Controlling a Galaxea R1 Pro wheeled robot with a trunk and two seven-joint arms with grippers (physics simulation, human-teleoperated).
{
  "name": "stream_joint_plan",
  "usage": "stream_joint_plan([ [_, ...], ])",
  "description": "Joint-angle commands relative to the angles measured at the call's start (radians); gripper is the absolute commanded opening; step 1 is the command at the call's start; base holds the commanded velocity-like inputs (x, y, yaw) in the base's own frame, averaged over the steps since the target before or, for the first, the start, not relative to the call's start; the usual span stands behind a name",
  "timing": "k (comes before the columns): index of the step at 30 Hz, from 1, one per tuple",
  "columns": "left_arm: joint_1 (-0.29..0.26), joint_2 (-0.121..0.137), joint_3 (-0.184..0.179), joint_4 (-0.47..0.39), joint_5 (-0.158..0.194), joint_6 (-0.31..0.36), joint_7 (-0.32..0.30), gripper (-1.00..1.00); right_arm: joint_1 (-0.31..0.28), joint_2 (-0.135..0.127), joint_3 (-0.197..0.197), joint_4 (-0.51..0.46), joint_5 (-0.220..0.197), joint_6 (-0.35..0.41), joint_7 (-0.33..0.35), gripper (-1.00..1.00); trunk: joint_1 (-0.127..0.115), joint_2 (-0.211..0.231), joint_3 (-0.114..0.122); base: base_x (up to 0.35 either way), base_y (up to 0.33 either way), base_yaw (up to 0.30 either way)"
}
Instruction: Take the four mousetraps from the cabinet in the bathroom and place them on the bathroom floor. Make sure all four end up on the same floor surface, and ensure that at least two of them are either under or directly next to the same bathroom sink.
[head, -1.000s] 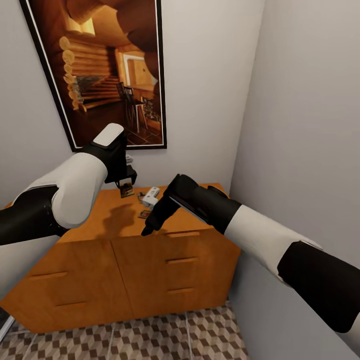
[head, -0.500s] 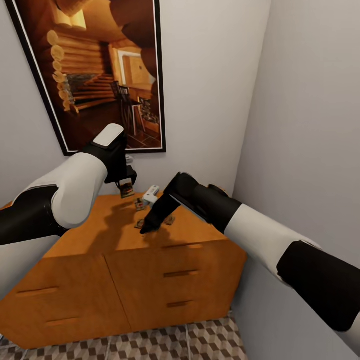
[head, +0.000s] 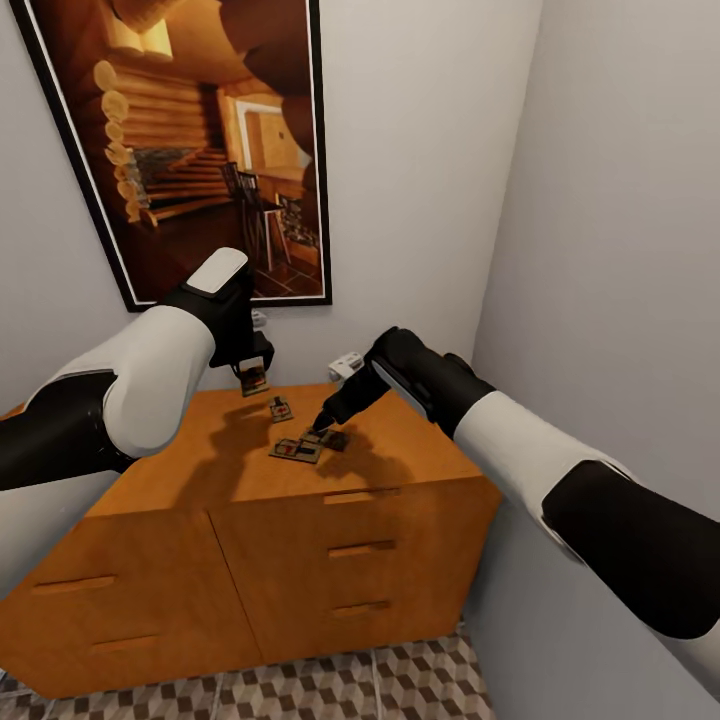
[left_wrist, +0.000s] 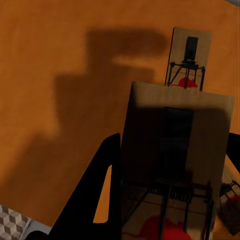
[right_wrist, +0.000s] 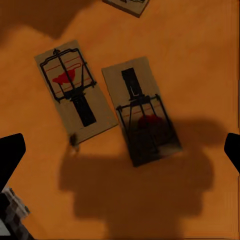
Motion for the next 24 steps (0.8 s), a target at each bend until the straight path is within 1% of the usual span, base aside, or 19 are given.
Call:
stream_joint_plan([
  [1,0.0,0.0,0.002,-0.002,0.005,0.011,0.009,-1.0,-0.002,-0.001,0.001,0.006,-0.004,0.003,0.0,1.0,0.0,-0.001,-0.001,0.08,0.0,0.0],
  [7,0.015,-0.003,0.002,-0.002,0.005,0.011,0.008,-1.0,-0.003,-0.001,0.003,0.022,-0.003,0.001,0.001,1.0,0.0,-0.001,-0.001,0.214,0.0,0.0],
  [10,0.021,-0.003,0.002,-0.002,0.005,0.011,0.007,-1.0,-0.003,0.0,0.01,0.017,-0.002,0.001,0.006,1.0,0.0,-0.001,-0.001,0.103,0.0,0.0],
  [13,0.025,-0.002,0.002,-0.002,0.005,0.011,0.007,-1.0,-0.003,0.002,0.041,0.014,-0.002,0.0,0.017,1.0,0.0,-0.001,-0.001,0.028,0.0,0.0],
  [15,0.026,-0.002,0.002,-0.002,0.005,0.011,0.007,-1.0,-0.003,0.004,0.077,0.013,-0.002,0.0,0.032,1.0,0.0,-0.001,-0.001,0.011,0.0,0.0],
  [16,0.026,-0.002,0.002,-0.002,0.005,0.011,0.007,-1.0,-0.003,0.005,0.087,0.012,-0.002,-0.001,0.036,1.0,0.0,-0.001,-0.001,0.007,0.0,0.0],
  [17,0.026,-0.002,0.002,-0.002,0.005,0.011,0.007,-1.0,-0.002,0.009,0.109,0.012,-0.002,-0.001,0.044,1.0,0.0,-0.001,-0.001,0.004,0.0,0.0],
  [18,0.026,-0.002,0.002,-0.003,0.005,0.011,0.007,-1.0,-0.002,0.01,0.12,0.011,-0.002,-0.001,0.046,1.0,0.0,-0.001,-0.001,0.003,0.0,0.0],
  [20,0.026,-0.002,0.002,-0.003,0.005,0.011,0.007,-1.0,-0.001,0.014,0.159,0.005,-0.003,-0.002,0.053,1.0,0.0,-0.001,-0.001,0.002,0.0,0.0],
  [24,0.026,-0.002,0.002,-0.003,0.005,0.011,0.007,-1.0,0.001,0.014,0.191,-0.035,-0.004,-0.003,0.057,1.0,0.0,-0.001,-0.001,0.0,0.0,0.0],
])
